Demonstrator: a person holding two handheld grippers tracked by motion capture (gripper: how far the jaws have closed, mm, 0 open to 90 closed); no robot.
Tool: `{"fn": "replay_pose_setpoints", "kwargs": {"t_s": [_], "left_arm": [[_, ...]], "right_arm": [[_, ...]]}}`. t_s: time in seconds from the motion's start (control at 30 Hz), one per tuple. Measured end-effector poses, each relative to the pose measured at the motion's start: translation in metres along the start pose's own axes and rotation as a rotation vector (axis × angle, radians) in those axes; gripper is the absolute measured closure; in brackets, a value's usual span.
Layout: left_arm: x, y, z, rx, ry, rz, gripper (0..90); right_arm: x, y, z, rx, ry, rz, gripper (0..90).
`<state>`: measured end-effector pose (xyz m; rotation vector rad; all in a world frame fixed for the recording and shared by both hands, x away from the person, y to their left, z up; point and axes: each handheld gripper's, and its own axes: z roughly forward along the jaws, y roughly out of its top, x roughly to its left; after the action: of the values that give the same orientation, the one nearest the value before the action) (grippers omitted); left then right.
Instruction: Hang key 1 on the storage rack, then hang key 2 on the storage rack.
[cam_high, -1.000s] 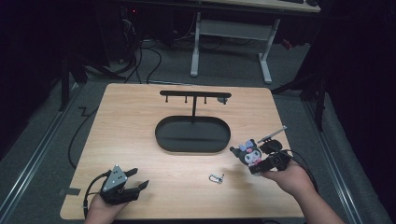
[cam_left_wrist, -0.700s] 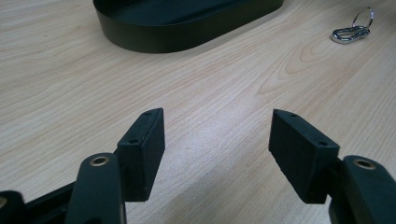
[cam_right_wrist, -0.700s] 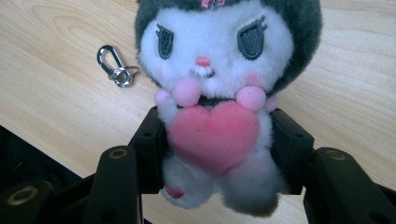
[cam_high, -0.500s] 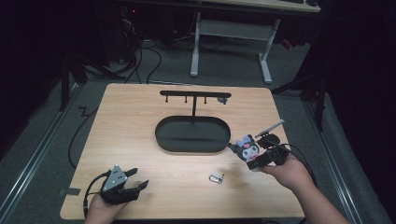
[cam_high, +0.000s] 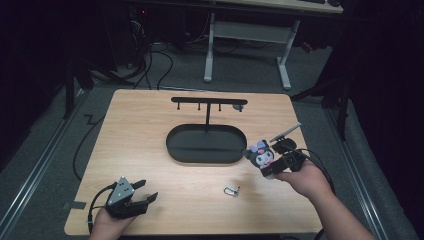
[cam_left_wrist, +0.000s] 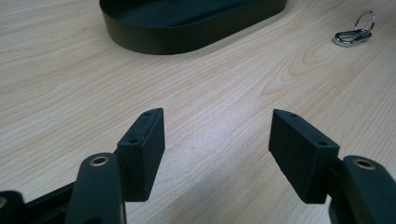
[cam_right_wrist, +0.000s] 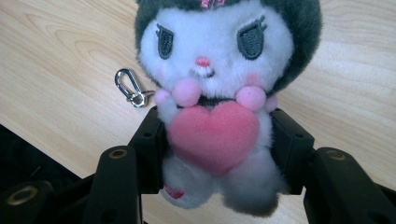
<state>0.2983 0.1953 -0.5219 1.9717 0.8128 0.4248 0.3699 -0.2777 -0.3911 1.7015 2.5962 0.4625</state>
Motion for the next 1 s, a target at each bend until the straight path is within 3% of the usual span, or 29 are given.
{"fn": "replay_pose_setpoints", "kwargs": {"t_s": [1.0], "left_arm": [[-0.004,0.0,-0.001,0.003,0.002,0.006,36.8]], "right_arm": [[0.006,0.038,-0.021,-0.012,0.019,-0.01,48.5]]}}
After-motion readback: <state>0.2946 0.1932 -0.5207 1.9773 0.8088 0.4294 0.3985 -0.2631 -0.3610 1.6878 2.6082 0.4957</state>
